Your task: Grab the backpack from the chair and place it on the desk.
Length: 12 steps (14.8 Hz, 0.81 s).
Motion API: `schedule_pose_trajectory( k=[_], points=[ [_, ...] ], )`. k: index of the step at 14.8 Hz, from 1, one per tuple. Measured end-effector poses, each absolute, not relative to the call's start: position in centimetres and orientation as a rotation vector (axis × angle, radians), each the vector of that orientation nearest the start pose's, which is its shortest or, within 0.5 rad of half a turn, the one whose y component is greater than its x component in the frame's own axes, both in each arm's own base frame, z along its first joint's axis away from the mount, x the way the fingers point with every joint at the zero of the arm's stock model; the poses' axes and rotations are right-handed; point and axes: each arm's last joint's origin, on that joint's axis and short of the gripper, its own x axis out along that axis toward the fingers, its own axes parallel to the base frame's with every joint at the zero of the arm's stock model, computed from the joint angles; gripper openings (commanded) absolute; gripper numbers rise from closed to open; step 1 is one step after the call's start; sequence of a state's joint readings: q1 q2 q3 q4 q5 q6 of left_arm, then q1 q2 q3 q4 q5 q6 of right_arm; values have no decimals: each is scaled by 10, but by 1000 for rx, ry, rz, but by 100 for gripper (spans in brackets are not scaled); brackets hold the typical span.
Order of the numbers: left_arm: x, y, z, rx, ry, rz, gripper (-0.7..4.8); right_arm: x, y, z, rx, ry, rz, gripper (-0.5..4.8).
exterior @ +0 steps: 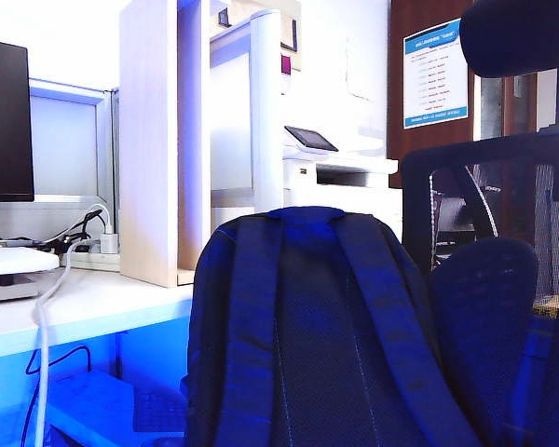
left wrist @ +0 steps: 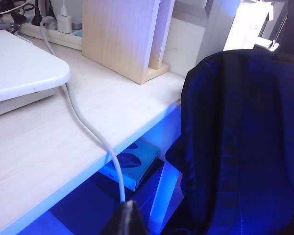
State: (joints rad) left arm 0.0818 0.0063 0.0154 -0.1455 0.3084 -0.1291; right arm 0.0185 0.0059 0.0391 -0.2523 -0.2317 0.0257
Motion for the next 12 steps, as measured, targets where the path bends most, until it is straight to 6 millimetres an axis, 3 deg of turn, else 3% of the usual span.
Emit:
schedule_pose_trajectory(
  k=[12],
  points=[
    [95, -1, 154, -182, 152, -218, -5, 92, 8, 152, 49, 221, 247, -5]
  ],
)
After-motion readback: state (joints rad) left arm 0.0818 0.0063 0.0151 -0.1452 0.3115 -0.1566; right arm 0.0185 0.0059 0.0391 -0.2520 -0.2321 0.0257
